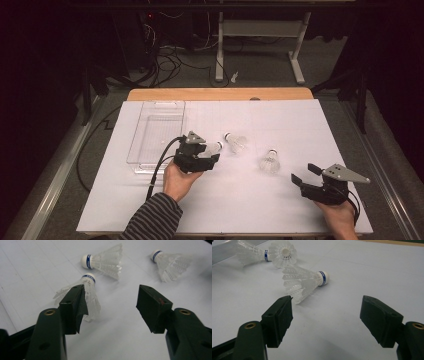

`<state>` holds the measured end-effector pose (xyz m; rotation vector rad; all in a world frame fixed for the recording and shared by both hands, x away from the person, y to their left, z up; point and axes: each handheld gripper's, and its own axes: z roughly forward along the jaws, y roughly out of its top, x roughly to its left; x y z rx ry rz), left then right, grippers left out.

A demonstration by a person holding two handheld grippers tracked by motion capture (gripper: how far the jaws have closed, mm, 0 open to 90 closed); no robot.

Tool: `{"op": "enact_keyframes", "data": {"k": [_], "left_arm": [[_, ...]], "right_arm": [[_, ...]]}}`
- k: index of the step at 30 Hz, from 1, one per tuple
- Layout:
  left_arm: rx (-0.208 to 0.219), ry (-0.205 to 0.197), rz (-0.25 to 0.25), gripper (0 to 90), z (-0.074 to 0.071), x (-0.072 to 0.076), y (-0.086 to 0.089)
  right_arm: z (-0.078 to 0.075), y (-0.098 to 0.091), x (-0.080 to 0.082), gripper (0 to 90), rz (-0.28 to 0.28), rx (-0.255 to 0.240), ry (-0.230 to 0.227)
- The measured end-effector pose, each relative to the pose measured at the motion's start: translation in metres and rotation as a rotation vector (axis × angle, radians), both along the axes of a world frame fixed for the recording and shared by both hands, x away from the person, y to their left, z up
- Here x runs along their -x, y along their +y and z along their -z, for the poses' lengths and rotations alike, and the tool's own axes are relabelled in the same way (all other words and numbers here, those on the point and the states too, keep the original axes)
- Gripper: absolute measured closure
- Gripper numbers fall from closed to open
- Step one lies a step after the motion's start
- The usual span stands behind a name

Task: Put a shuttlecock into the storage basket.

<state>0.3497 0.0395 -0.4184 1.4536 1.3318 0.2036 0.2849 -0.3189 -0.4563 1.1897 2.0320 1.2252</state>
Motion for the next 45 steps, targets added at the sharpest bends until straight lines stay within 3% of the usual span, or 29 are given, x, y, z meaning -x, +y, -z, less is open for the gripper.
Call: {"op": "enact_keyframes", "data": {"k": [7, 8, 12, 21, 28, 34, 45], "left_arm": [[-0.050, 0.077, -0.008, 44.5, -0.002, -0.006, -0.004], [-0.084, 0.101, -0.012, 45.2, -0.001, -0.009, -0.006], [-0.099, 0.141, -0.025, 46.9, -0.002, -0.014, -0.007], [-0.177, 0.203, -0.027, 49.7, 0.000, -0.021, -0.011], [-0.225, 0.227, -0.006, 51.0, 0.001, -0.023, -0.016], [-0.237, 0.269, 0.001, 54.9, 0.008, -0.029, -0.018], [-0.246, 0.287, 0.000, 60.2, 0.012, -0.037, -0.021]], "right_arm": [[0.000, 0.000, 0.000, 27.0, -0.001, -0.001, 0.002], [0.000, 0.000, 0.000, 27.0, -0.001, -0.001, 0.002], [0.000, 0.000, 0.000, 27.0, -0.001, 0.000, 0.000], [0.000, 0.001, 0.000, 27.0, -0.003, 0.002, -0.001], [0.000, 0.001, 0.001, 27.1, -0.002, 0.003, -0.003], [0.000, 0.001, 0.000, 27.1, -0.006, 0.004, 0.000], [0.001, 0.002, 0.000, 27.1, -0.013, 0.016, 0.007]]}}
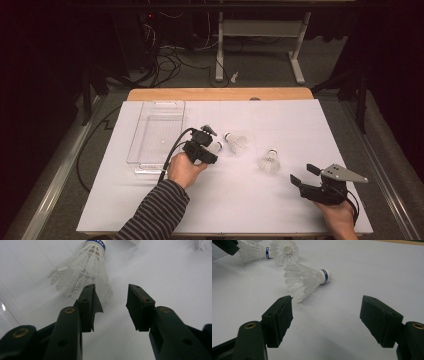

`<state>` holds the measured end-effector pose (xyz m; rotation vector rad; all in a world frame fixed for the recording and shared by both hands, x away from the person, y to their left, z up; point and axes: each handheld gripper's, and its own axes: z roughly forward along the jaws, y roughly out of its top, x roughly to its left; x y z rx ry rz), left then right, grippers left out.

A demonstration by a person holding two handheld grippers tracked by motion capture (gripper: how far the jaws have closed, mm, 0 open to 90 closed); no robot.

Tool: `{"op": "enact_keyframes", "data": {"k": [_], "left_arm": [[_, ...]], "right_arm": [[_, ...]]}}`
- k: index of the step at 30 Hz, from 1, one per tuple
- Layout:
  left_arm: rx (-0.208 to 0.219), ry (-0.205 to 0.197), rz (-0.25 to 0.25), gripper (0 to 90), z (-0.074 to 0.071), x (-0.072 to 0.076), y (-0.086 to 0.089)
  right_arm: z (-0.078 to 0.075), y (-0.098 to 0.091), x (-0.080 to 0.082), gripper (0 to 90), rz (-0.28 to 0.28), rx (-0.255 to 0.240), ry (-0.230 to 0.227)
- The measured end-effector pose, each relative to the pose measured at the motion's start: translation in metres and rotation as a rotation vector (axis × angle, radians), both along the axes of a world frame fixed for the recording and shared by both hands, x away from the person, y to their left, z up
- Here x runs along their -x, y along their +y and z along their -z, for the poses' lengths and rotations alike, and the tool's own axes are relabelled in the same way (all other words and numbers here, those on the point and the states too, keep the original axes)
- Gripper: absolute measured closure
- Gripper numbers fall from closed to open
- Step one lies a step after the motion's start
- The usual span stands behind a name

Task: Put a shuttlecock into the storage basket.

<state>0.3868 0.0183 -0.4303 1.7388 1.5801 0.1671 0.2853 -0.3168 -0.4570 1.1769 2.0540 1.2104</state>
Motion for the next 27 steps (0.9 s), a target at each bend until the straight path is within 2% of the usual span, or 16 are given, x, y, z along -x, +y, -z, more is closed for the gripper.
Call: {"op": "enact_keyframes", "data": {"k": [5, 15, 19, 27], "left_arm": [[0.000, 0.000, -0.005, 63.5, 0.0014, -0.0032, -0.0027], [0.013, 0.033, -0.007, 71.7, 0.0065, -0.0093, -0.0039], [0.028, 0.033, -0.010, 76.5, 0.0063, -0.0103, -0.0034], [0.023, 0.032, -0.005, 81.8, 0.0071, -0.0104, -0.0026]], "right_arm": [[0.0001, 0.0002, 0.0000, 27.1, -0.002, 0.001, 0.001], [0.0007, 0.0004, -0.0003, 27.2, 0.000, 0.007, 0.006], [0.0003, 0.0004, -0.0001, 27.2, -0.004, 0.004, 0.005], [0.0004, 0.0006, -0.0002, 27.2, -0.007, 0.003, 0.005]]}}
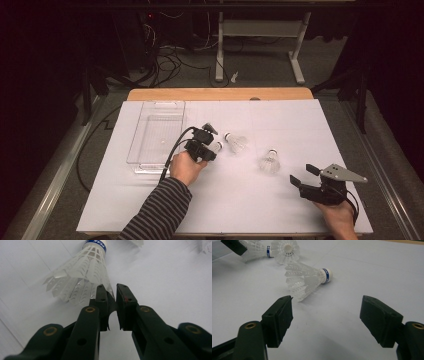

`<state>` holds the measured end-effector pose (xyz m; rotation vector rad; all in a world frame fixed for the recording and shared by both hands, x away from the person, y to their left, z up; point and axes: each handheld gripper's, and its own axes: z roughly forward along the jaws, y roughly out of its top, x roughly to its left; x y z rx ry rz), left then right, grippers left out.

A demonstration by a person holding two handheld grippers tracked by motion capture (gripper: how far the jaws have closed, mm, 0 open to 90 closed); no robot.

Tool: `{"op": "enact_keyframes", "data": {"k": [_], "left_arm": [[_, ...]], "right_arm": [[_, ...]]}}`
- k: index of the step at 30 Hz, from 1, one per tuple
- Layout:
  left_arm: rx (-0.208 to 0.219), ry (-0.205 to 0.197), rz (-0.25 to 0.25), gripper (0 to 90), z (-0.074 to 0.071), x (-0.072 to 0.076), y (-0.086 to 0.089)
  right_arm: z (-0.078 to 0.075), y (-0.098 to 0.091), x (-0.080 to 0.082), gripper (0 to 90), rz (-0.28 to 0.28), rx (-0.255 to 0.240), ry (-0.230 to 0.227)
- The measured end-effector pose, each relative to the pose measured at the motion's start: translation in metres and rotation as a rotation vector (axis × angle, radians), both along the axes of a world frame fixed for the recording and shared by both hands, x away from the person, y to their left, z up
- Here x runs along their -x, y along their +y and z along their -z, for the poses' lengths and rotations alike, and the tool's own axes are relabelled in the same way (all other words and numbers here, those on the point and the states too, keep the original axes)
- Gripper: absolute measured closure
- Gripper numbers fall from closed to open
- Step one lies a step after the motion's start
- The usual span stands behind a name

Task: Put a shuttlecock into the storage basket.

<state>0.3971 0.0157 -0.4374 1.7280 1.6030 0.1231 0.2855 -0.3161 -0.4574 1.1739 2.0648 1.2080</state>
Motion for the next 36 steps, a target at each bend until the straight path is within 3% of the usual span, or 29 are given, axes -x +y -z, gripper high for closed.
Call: {"op": "enact_keyframes", "data": {"k": [13, 27, 33, 36], "left_arm": [[0.005, 0.003, 0.008, 89.0, 0.000, 0.000, 0.000], [0.026, -0.027, 0.032, 89.5, -0.007, 0.005, 0.003], [-0.006, -0.055, 0.069, 89.5, -0.010, 0.013, 0.005], [0.001, -0.067, 0.076, 89.4, -0.015, 0.016, 0.008]], "right_arm": [[0.000, 0.000, 0.000, 27.2, 0.000, 0.005, 0.001], [0.000, 0.000, 0.000, 27.2, -0.001, 0.006, 0.001], [0.000, 0.000, 0.000, 27.2, -0.002, 0.005, -0.001], [0.000, 0.001, 0.000, 27.2, -0.002, 0.006, 0.002]]}}
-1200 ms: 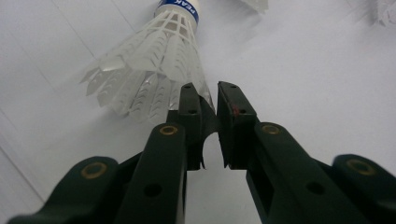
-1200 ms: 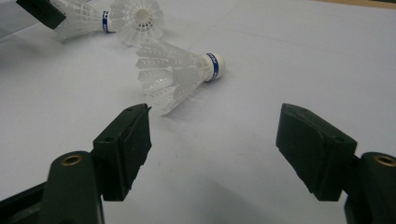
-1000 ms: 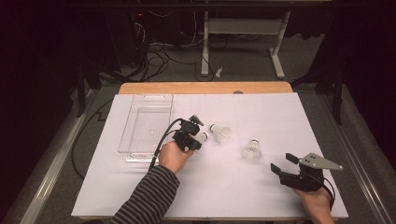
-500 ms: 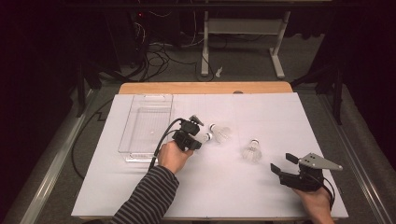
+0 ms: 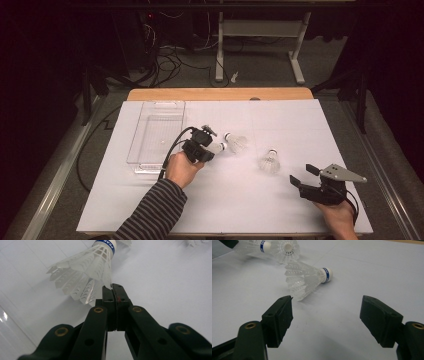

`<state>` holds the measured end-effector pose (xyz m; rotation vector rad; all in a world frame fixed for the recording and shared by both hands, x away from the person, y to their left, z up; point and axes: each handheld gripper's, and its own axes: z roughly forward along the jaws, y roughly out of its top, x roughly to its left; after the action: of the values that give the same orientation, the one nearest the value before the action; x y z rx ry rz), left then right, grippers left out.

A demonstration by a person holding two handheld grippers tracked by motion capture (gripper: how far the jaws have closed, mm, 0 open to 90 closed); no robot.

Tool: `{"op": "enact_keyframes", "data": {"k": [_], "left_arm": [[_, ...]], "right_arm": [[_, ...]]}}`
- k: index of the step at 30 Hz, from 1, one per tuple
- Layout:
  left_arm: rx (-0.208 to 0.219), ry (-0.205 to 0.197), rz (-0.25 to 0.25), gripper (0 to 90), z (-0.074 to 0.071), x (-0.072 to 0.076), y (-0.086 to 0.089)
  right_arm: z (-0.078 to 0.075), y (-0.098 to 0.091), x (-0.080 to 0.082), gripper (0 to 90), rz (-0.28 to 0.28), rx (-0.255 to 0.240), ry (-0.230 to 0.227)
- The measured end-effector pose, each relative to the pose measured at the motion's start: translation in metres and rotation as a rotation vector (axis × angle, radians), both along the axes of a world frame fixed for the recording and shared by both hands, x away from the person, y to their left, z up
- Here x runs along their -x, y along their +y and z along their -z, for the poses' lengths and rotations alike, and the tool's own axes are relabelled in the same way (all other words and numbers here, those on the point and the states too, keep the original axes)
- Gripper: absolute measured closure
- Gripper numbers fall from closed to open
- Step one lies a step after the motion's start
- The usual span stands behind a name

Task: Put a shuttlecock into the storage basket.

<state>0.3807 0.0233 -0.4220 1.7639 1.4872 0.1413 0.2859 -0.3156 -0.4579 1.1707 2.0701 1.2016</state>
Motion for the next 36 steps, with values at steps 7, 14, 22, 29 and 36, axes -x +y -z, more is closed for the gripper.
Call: {"op": "enact_keyframes", "data": {"k": [7, 14, 22, 29, 36], "left_arm": [[0.012, -0.017, 0.017, 89.4, -0.008, 0.007, 0.002], [0.023, -0.026, 0.026, 89.4, -0.012, 0.011, 0.005], [0.030, -0.043, 0.035, 89.4, -0.021, 0.016, 0.013], [0.037, -0.051, 0.040, 89.4, -0.025, 0.018, 0.015], [0.039, -0.054, 0.037, 89.4, -0.028, 0.019, 0.019]], "right_arm": [[0.000, 0.000, 0.000, 27.2, 0.000, 0.000, -0.003], [0.000, 0.001, 0.001, 27.2, -0.002, 0.000, -0.003], [0.000, 0.000, 0.000, 27.2, -0.003, 0.000, -0.002], [0.000, 0.000, 0.001, 27.2, -0.002, -0.001, -0.003], [0.000, 0.000, 0.001, 27.2, -0.001, -0.002, -0.003]]}}
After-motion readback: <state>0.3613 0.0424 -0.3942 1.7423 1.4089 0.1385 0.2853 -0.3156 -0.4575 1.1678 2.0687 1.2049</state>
